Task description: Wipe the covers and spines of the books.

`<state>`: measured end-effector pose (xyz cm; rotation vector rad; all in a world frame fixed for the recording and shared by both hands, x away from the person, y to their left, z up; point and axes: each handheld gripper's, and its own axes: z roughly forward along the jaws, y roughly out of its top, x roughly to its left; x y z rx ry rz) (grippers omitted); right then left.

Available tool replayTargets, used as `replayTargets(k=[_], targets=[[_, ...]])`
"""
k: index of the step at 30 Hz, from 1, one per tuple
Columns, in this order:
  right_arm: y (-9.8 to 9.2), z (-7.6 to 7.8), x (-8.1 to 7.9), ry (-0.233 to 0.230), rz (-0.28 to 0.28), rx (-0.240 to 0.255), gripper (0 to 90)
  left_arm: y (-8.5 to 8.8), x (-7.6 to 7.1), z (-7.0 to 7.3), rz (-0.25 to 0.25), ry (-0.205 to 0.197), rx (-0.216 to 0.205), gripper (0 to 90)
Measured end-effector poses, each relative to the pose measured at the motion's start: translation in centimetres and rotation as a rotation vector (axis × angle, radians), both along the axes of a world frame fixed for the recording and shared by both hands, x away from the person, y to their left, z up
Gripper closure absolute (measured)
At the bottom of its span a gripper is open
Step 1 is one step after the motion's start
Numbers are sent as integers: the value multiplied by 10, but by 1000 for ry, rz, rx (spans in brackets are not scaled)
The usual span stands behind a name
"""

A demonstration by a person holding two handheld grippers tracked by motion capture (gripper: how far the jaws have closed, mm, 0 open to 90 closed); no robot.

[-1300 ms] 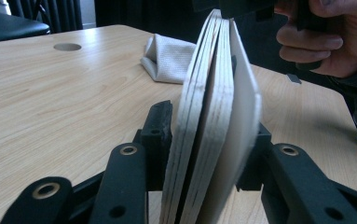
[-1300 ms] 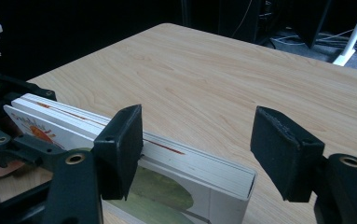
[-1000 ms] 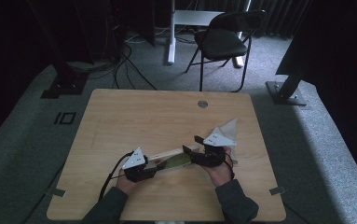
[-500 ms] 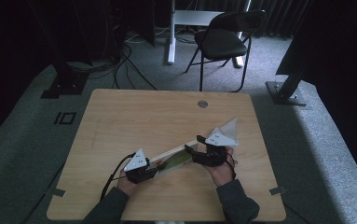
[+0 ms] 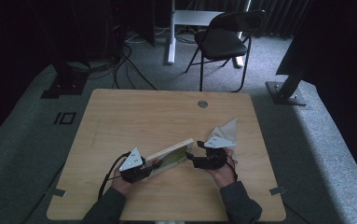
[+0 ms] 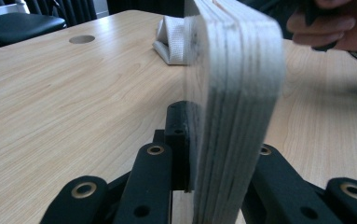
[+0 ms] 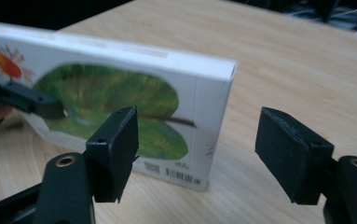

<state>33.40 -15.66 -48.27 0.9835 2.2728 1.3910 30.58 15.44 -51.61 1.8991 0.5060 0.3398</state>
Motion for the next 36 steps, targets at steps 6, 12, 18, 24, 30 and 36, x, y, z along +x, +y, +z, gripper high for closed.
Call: replayTargets(k=[6, 12, 18, 24, 30, 36], targets=[[11, -14, 4, 48, 49, -35, 296, 0, -1, 3, -6, 6, -27, 793], [17, -26, 5, 111, 81, -73, 319, 3, -1, 8, -8, 19, -90, 792], [18, -29, 5, 145, 91, -96, 342, 2, -1, 8, -15, 21, -138, 787], [18, -29, 4, 159, 97, -78, 367, -2, -1, 7, -20, 16, -172, 776], [19, -29, 3, 167, 102, -65, 372, -6, -2, 4, -23, 17, -162, 767], [24, -29, 1, 160, 119, -70, 381, -11, -2, 2, -17, 20, -139, 762]])
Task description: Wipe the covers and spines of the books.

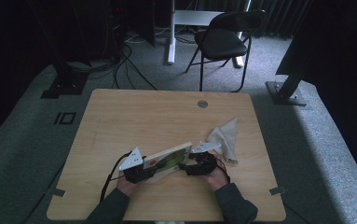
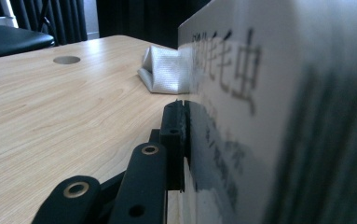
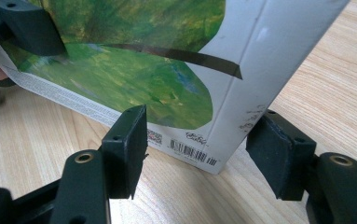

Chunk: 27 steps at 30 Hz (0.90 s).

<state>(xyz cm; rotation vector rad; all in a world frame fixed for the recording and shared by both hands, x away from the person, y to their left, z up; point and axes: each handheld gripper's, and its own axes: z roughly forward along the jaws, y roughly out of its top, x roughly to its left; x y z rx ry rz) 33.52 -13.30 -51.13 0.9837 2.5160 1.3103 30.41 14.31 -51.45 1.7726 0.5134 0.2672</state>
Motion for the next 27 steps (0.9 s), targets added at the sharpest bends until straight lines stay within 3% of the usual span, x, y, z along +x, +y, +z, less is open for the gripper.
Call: replayTargets(k=[10, 21, 23, 27], targets=[[1, 0, -1, -9, 6, -2, 412, 2, -1, 6, 18, 6, 8, 777], [0, 8, -5, -69, -16, -26, 437, 2, -3, 8, 29, 7, 26, 777], [-2, 10, -6, -104, -39, -51, 440, 2, -4, 8, 32, 5, 26, 777], [-3, 11, -6, -119, -53, -70, 448, 3, -6, 8, 37, 4, 25, 777]])
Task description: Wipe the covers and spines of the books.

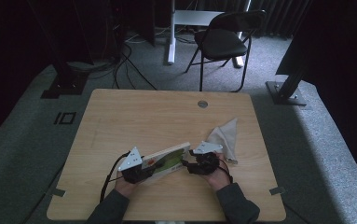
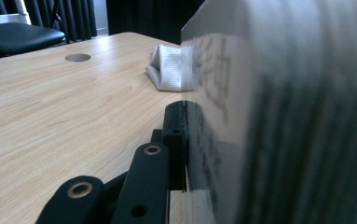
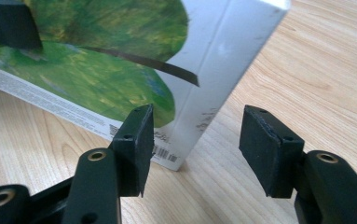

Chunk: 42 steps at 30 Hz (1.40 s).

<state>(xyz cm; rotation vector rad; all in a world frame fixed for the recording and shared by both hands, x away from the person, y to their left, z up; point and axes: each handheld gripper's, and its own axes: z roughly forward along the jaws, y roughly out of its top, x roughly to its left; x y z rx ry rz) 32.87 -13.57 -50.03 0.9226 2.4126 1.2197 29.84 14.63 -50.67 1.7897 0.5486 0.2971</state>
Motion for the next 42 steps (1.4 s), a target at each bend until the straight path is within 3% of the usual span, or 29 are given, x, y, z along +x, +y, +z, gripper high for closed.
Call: replayTargets(k=[12, 23, 25, 34, 42], targets=[[-13, 6, 2, -43, -62, -21, 451, 6, -7, 3, 2, -8, 3, 777], [-49, 13, 10, -73, -197, -10, 445, 6, -13, 7, -16, -18, -1, 777], [-62, 14, 12, -85, -252, -24, 444, 6, -14, 8, -23, -21, -2, 777], [-98, 7, 22, -55, -387, 14, 409, 4, -17, 9, -53, -22, 1, 777], [-107, -3, 36, -46, -456, -17, 375, 0, -19, 8, -82, -19, 15, 777]])
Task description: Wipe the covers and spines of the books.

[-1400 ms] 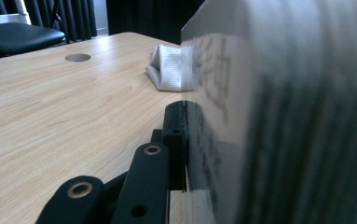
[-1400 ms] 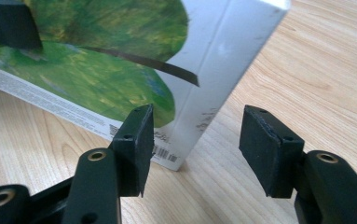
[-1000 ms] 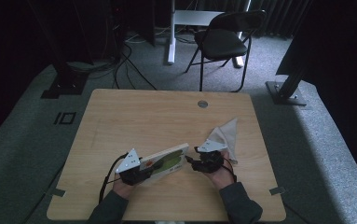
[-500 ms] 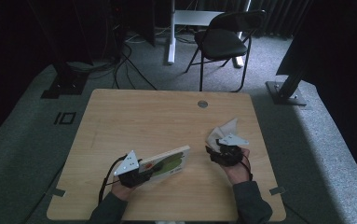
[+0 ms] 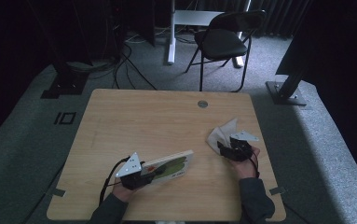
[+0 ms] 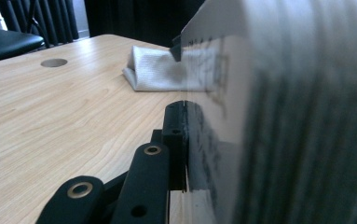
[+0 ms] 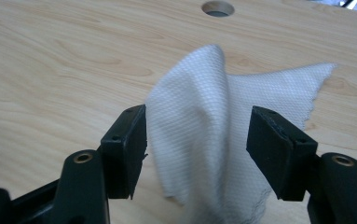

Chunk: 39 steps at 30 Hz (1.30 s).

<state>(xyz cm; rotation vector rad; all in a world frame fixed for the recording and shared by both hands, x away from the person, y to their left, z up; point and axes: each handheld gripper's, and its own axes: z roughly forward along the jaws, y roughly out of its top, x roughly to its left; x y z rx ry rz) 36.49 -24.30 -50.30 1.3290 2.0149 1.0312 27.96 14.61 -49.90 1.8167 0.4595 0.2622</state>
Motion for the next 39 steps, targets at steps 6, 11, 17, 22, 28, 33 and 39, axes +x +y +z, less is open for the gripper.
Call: replayTargets(k=[6, 11, 17, 22, 28, 33, 39], targets=[[-2, -15, 13, 56, -20, 6, 417, -2, -2, 0, -15, -2, 3, 777], [-3, -23, 17, 95, -26, 2, 498, -3, -3, 1, -22, -4, 6, 778], [-4, -28, 19, 121, -10, 6, 580, -5, -5, 1, -32, -6, 12, 777], [-2, -30, 20, 131, -3, -3, 641, -7, -6, 1, -35, -7, 17, 777], [-5, -30, 19, 148, -14, 12, 756, -8, -6, 1, -42, -9, 20, 777], [-3, -27, 16, 150, -2, 21, 836, -7, -6, 1, -38, -9, 23, 777], [0, -16, 9, 118, 36, 52, 845, -6, -6, 1, -31, -13, 22, 777]])
